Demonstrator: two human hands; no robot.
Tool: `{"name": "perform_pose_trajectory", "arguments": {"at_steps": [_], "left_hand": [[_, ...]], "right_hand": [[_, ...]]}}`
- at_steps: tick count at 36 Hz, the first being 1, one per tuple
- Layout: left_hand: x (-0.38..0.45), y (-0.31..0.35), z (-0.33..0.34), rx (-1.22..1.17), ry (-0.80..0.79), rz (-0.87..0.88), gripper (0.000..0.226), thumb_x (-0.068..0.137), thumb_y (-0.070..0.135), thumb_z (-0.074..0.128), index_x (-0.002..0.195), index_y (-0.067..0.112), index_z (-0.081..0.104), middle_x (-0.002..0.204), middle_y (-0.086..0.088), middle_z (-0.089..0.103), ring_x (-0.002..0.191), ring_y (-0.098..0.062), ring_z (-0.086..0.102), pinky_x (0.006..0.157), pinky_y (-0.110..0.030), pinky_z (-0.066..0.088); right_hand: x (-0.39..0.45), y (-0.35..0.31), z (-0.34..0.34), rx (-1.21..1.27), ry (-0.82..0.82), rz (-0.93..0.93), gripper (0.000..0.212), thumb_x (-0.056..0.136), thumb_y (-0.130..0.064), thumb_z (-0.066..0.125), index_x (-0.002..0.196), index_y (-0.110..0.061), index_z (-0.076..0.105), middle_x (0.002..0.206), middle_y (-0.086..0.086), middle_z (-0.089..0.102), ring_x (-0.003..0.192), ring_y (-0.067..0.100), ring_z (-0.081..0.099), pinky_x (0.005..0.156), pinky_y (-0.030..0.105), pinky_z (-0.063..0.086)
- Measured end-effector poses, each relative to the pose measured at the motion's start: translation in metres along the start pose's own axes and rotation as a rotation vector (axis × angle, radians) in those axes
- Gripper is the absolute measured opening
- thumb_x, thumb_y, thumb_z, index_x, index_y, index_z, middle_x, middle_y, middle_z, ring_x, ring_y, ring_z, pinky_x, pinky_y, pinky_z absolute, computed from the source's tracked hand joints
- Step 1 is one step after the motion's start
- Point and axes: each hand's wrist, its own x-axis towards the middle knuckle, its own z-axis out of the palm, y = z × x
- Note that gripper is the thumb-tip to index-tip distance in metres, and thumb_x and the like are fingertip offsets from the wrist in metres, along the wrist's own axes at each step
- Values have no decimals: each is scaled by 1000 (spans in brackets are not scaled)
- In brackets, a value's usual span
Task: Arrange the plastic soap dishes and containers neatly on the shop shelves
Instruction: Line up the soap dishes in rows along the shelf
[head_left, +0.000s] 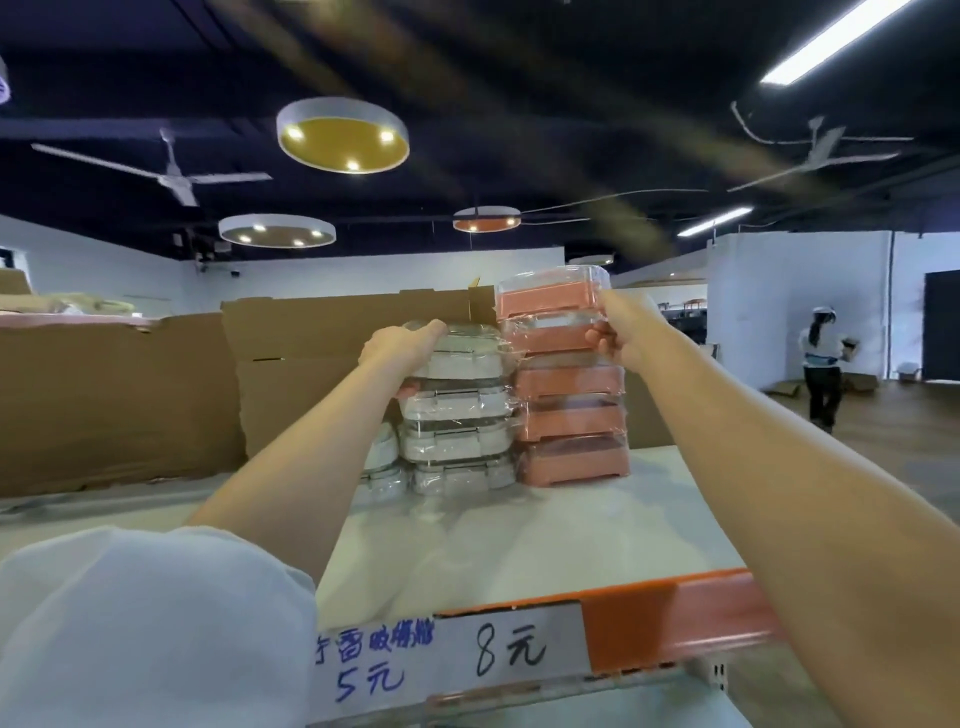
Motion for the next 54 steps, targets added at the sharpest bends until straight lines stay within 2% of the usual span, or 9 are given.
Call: {"name": "perform_pose_trajectory", "arguments": {"at_steps": [12, 24, 31, 34, 39, 42, 46, 50, 54], "left_hand": [[-8, -16, 1, -64, -21, 29, 67, 91, 61, 44, 131, 8, 47, 81, -3, 43, 62, -16, 55, 56, -25, 54], [12, -16, -6, -97, 46, 69, 46, 94, 49, 43, 110, 8, 57, 91, -9, 60, 55, -15, 57, 45, -21, 45], [22, 2, -7, -389, 156, -51, 33, 96, 35, 40, 74, 11, 44, 77, -6, 54, 57, -17, 53, 78, -31, 56], [27, 9, -11, -433, 209, -77, 34, 96, 35, 40, 75, 9, 48, 78, -8, 55, 63, -19, 55, 84, -36, 57], [30, 13, -13, -460, 188, -119, 37, 93, 37, 43, 104, 4, 56, 98, -12, 60, 97, -23, 60, 62, -33, 60], [26, 10, -10, -486, 154, -135, 37, 89, 37, 50, 110, 7, 55, 117, -16, 56, 104, -28, 58, 42, -24, 51], [26, 3, 0, -500, 86, -150, 38, 87, 33, 55, 114, 5, 53, 121, -17, 51, 104, -30, 57, 44, -25, 52], [22, 2, 6, -522, 50, -150, 32, 93, 29, 50, 113, 5, 52, 116, -12, 50, 90, -26, 59, 63, -34, 60], [19, 0, 6, -567, 9, -158, 32, 94, 27, 53, 120, 8, 52, 120, -13, 51, 95, -29, 61, 44, -28, 55]], "right_hand": [[-24, 26, -7, -104, -19, -62, 17, 99, -25, 49, 90, -11, 54, 73, 3, 52, 56, 8, 48, 40, 13, 39], [-24, 4, -3, -190, 20, -89, 44, 95, -48, 51, 115, -10, 54, 94, 6, 58, 64, 14, 55, 61, 25, 50], [-9, -17, -4, -229, -26, -72, 52, 91, -66, 42, 109, -17, 47, 94, 1, 51, 70, 12, 52, 77, 27, 53], [2, -23, -4, -244, -88, -43, 67, 86, -74, 40, 116, -16, 53, 106, 2, 55, 86, 17, 56, 86, 32, 52], [14, -26, 6, -267, -142, -9, 83, 86, -77, 33, 140, -15, 43, 145, 12, 42, 125, 32, 47, 102, 41, 41], [16, -22, 10, -244, -146, 14, 68, 91, -70, 36, 128, -15, 52, 120, 11, 54, 107, 23, 54, 88, 33, 44], [10, -23, 8, -200, -163, 45, 32, 92, -47, 49, 87, -15, 55, 80, 3, 49, 65, 12, 40, 66, 23, 40], [0, -29, 3, -143, -189, 69, 15, 87, -26, 50, 80, -14, 54, 77, 2, 54, 67, 13, 46, 68, 24, 46], [-11, -35, -3, 19, -200, 72, 3, 87, -13, 52, 88, -11, 50, 79, 6, 50, 67, 12, 49, 79, 25, 52]]}}
